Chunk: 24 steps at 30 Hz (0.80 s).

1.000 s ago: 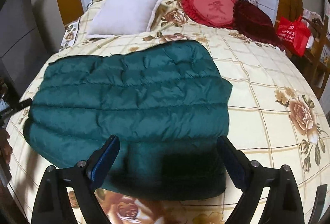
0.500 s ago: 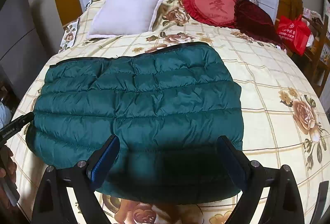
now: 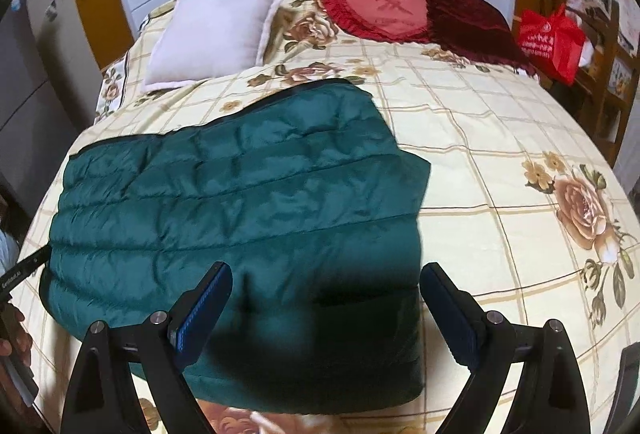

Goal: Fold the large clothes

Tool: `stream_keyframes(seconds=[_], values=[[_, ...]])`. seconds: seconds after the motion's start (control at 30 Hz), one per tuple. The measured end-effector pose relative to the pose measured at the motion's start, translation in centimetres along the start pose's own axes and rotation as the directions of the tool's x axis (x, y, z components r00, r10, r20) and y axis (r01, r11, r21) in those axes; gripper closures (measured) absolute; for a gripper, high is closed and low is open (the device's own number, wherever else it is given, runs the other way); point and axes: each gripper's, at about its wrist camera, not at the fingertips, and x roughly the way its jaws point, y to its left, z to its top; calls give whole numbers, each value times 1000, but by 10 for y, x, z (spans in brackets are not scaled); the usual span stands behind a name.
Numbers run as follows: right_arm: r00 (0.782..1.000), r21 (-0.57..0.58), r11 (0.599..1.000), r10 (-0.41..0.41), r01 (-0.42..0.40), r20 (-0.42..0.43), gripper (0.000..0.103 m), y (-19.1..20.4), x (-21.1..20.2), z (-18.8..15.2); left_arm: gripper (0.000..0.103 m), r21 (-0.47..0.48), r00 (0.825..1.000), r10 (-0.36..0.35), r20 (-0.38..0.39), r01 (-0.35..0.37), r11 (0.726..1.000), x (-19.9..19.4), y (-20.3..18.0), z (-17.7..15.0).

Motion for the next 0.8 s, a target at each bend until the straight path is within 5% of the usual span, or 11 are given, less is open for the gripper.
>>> stream_keyframes(seconds=[0.4,0.47,0.8], values=[[987,124,983,146,-138,-60,2,-48,44,16,31,-183,964,-255,-75,237,954,30,29,8],[981,142,976,179,-167,-74,0,-51,55,20,21,-204,957,-276,-86,255,945,35,32,9],[927,213,923,352,-321,-128,0,-59,100,28,10,-267,920,-372,-122,330,905,62,38,13]])
